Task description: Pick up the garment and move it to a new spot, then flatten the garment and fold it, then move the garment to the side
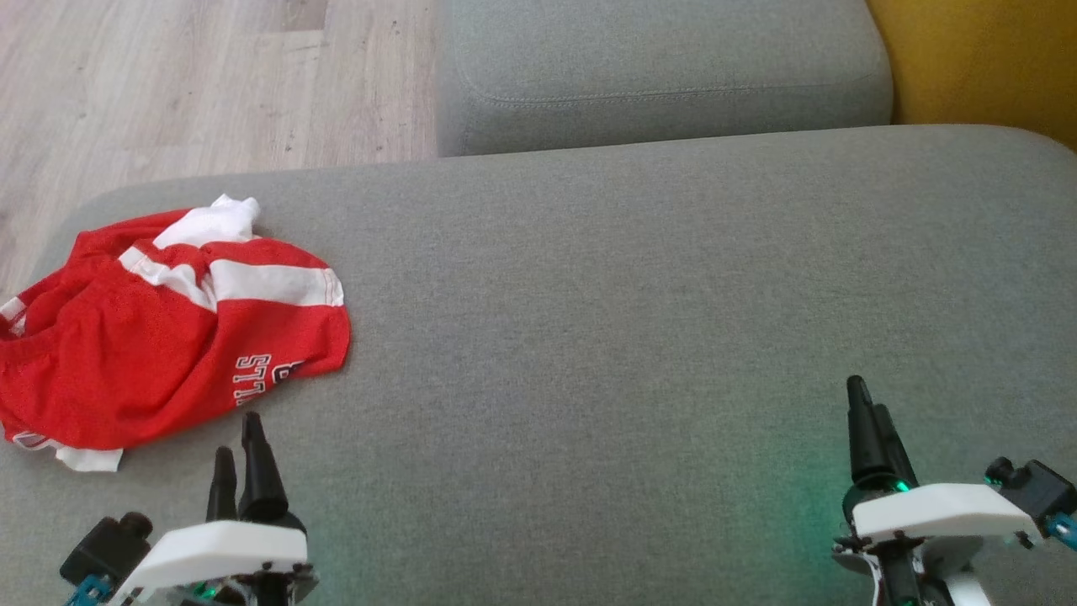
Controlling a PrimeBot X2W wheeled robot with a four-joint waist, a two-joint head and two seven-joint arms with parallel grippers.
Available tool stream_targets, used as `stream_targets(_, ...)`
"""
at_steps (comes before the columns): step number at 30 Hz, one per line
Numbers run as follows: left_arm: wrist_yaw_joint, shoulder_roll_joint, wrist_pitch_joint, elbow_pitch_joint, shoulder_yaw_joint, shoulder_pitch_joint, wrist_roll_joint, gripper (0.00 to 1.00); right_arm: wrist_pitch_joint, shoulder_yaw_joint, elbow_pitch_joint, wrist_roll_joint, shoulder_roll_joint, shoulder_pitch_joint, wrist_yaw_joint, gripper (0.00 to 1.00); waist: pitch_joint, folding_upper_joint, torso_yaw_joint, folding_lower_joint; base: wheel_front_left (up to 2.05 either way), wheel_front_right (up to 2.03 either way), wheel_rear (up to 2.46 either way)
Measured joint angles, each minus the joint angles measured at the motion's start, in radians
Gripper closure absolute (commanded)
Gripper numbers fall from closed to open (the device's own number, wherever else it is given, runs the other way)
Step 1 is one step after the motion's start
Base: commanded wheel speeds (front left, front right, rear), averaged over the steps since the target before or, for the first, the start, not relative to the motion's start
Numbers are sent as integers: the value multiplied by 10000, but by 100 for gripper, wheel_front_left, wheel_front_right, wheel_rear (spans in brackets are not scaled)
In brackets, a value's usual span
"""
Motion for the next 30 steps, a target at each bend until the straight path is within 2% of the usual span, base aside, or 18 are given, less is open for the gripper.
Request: stream_targets(30, 487, 12, -828, -337, -654, 87, 3699, 0, -838, 1051, -391, -3793, -12, -160, 0, 0, -149, 0, 52, 0, 0, 0, 0)
